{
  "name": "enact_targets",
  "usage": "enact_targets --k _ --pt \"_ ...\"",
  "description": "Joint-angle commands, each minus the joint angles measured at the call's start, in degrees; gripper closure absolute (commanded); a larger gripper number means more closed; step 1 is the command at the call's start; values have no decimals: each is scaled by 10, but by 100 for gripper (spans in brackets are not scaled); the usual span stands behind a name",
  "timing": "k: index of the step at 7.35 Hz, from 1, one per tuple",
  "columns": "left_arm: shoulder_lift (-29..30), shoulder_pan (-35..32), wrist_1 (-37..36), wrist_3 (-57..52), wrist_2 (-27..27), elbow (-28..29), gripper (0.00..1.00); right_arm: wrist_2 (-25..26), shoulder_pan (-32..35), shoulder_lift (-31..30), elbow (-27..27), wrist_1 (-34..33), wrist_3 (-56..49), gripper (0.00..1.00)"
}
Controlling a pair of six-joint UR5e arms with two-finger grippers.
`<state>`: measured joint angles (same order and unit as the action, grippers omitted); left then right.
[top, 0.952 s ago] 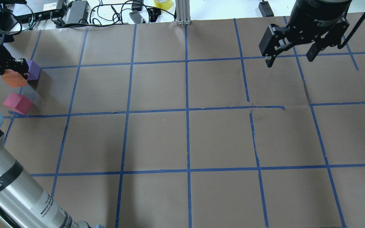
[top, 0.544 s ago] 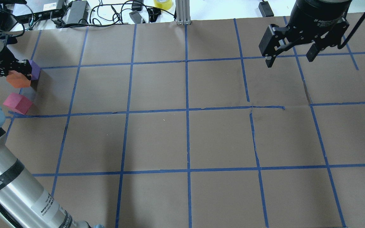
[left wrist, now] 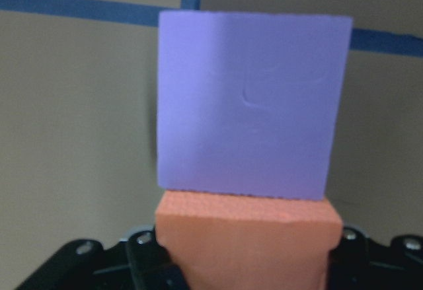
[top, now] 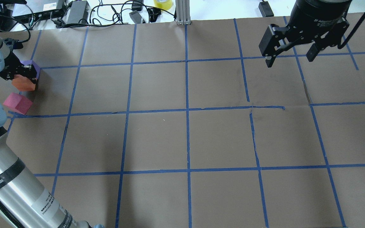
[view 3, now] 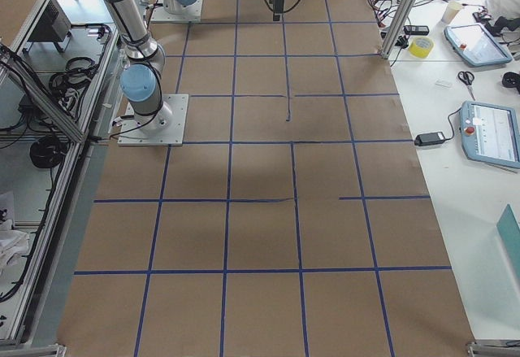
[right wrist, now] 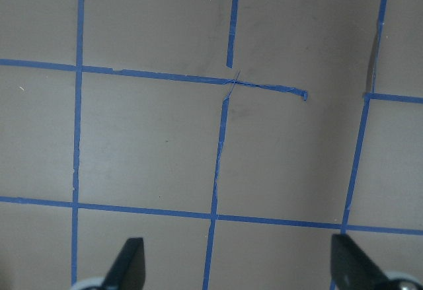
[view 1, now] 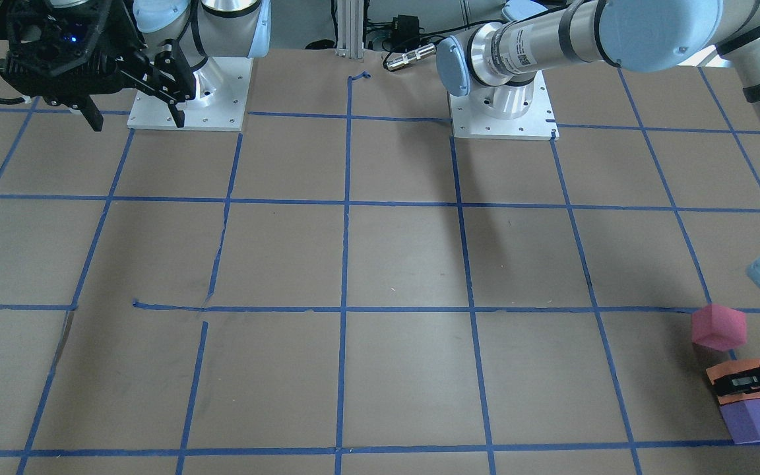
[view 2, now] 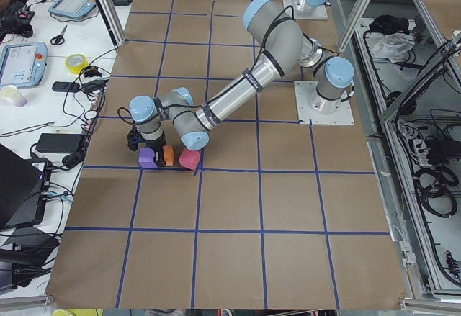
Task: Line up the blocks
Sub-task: 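Lower the orange cube between the purple and pink cubes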
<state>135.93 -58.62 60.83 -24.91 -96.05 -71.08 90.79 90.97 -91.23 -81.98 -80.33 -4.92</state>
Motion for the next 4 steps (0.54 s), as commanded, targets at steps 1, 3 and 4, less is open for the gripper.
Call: enact_targets --k 1,3,4 --pt "0 0 -17 -14 1 -13 100 0 0 0 0 0 0 0" --pt "0 0 -18 -22 0 -13 100 0 0 0 0 1 0 0" --pt "0 0 -18 -23 0 -12 100 0 0 0 0 1 0 0"
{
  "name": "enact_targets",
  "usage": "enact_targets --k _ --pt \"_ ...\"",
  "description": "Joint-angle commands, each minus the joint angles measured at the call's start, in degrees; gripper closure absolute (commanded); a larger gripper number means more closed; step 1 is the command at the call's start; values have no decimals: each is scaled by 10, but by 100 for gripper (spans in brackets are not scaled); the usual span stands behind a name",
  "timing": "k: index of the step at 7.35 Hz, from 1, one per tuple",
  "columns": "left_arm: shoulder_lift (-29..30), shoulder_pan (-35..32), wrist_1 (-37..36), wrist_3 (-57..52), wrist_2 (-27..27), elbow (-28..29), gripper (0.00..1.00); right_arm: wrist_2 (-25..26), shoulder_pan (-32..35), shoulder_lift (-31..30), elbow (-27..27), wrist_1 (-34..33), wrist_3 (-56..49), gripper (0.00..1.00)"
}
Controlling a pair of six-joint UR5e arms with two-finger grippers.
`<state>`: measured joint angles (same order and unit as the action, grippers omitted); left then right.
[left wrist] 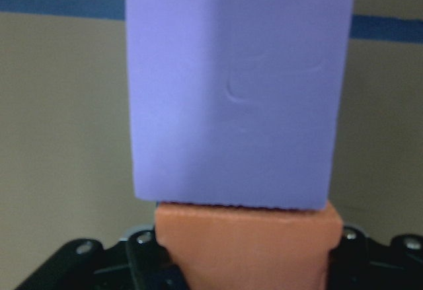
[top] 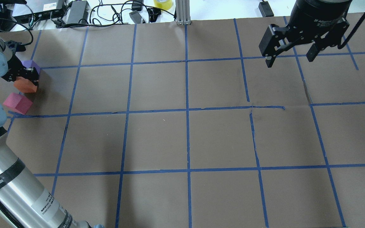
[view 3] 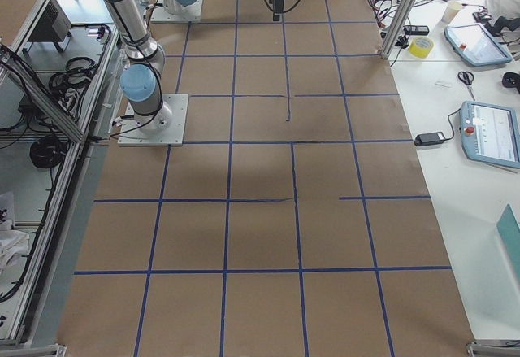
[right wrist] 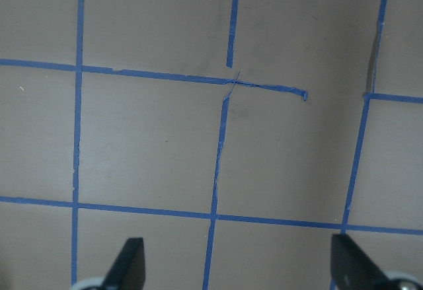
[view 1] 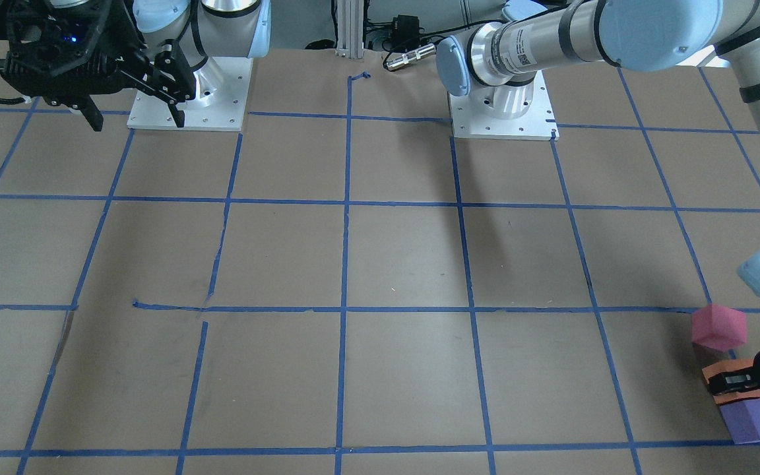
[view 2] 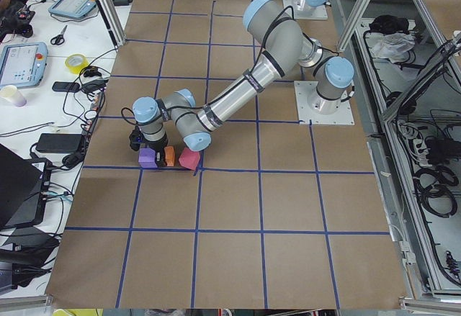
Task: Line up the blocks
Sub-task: 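Lower the orange cube between the purple and pink cubes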
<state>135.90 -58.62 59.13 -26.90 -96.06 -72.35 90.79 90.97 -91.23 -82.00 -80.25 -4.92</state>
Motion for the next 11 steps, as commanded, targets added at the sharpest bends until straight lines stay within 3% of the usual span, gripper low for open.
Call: enact_targets --k 1,5,6,7,8,9,11 --pt "-1 0 1 -6 -1 5 100 0 0 0 0 0 0 0" --pt "-1 1 0 -12 -1 5 100 0 0 0 0 0 0 0" --pt "-1 2 0 -12 -1 3 81 0 0 0 0 0 0 0" --pt "-1 2 -1 -12 -1 1 10 0 0 0 0 0 0 0" --pt "-1 6 1 -12 -1 -2 0 0 0 0 0 0 0 0" --pt "-5 6 10 -12 -4 3 0 0 0 0 0 0 0 0" --pt "-44 6 93 -11 -7 8 0 0 0 0 0 0 0 0"
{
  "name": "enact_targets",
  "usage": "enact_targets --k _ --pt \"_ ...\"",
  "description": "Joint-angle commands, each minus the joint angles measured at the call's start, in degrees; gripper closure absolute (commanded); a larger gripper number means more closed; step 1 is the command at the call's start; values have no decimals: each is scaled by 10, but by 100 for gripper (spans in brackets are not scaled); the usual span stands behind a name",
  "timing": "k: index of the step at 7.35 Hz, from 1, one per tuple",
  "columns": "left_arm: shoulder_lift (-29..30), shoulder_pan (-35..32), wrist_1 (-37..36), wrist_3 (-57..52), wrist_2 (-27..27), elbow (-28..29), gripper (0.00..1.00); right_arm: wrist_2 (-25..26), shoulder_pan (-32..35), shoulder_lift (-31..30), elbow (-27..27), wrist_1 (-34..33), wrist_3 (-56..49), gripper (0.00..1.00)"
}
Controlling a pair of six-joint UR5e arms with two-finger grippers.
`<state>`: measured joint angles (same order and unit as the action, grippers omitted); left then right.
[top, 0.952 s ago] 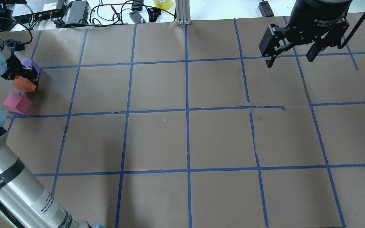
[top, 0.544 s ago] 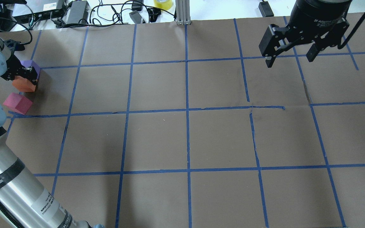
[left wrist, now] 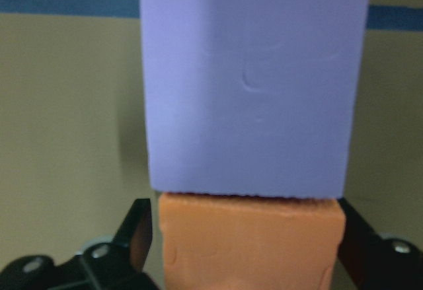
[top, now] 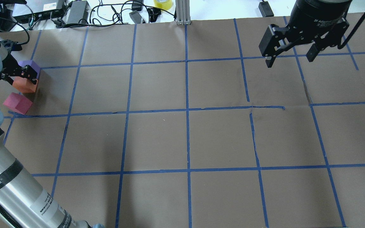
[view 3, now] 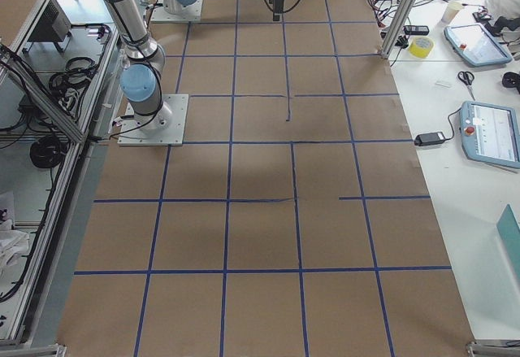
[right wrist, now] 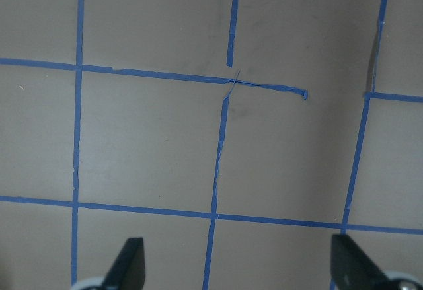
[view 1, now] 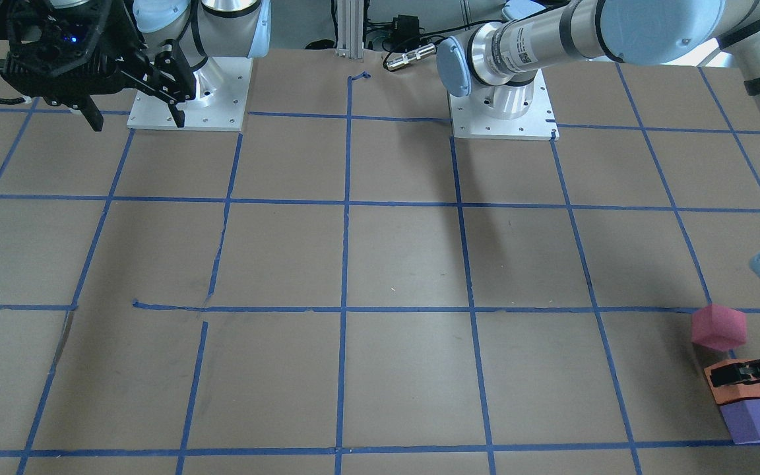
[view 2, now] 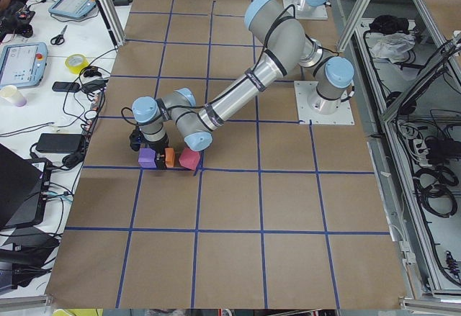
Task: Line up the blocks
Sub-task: 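Lower the orange cube between the purple and pink cubes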
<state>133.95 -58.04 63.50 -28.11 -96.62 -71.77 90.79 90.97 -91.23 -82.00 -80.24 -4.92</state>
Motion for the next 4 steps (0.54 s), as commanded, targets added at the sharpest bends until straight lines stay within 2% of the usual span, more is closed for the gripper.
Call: enact_targets --k 1,3,4 --pt "-59 0 91 5 0 -6 0 0 0 0 0 0 0 0" --pt "-151 -13 178 25 -1 -27 0 0 0 0 0 0 0 0" --pt "-204 -40 271 74 1 -22 0 0 0 0 0 -1 0 0"
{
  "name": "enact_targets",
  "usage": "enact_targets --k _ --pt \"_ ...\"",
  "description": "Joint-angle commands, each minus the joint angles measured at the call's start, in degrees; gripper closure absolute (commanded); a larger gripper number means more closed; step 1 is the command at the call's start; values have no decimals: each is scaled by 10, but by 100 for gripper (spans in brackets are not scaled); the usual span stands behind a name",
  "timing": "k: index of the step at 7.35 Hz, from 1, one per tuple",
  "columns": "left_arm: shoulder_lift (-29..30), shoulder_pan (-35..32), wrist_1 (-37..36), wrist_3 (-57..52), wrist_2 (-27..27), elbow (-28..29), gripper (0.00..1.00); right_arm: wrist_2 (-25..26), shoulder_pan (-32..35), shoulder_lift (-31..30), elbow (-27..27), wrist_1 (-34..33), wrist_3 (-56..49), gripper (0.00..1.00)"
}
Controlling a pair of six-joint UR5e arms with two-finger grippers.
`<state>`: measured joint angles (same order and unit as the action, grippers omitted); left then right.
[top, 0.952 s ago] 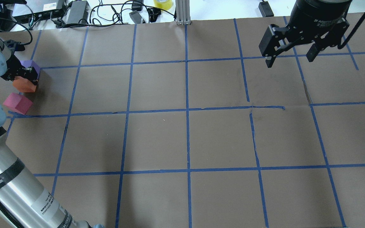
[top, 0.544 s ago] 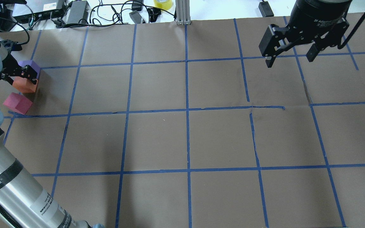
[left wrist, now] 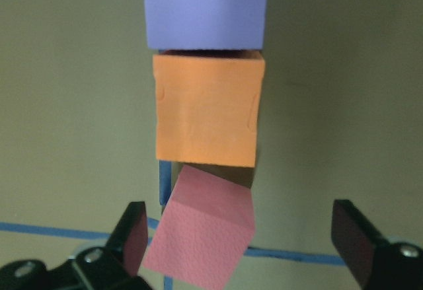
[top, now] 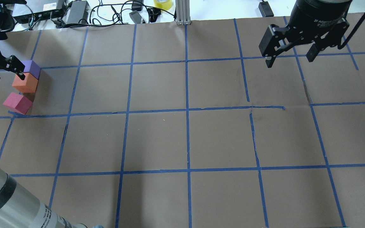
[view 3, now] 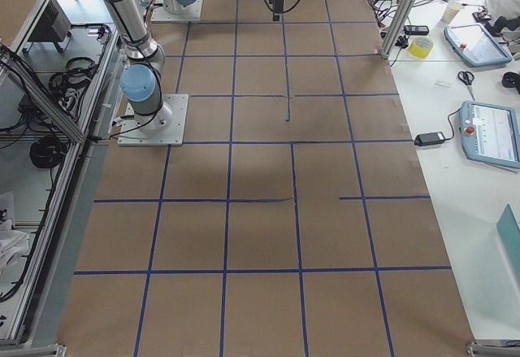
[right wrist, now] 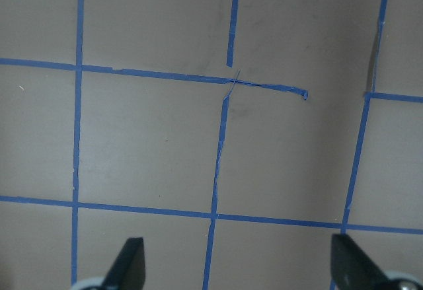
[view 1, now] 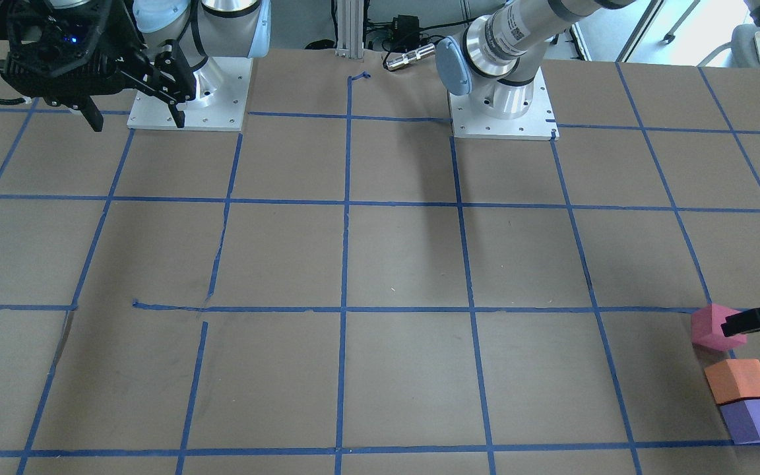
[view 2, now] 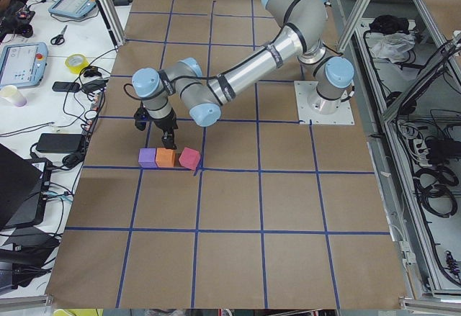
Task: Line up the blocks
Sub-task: 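Open the left gripper and lift it away from the cubes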
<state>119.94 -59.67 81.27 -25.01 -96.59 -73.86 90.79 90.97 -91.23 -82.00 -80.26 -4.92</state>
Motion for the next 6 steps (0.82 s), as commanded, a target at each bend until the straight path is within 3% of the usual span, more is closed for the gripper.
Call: enact_targets --k 1,4,6 --pt "-111 -71 120 69 2 -6 0 0 0 0 0 0 0 0" --pt "-189 -199 114 240 3 -12 0 0 0 0 1 -1 0 0" --pt "-219 -285 72 330 -4 -18 0 1 -1 -1 1 0 0 0"
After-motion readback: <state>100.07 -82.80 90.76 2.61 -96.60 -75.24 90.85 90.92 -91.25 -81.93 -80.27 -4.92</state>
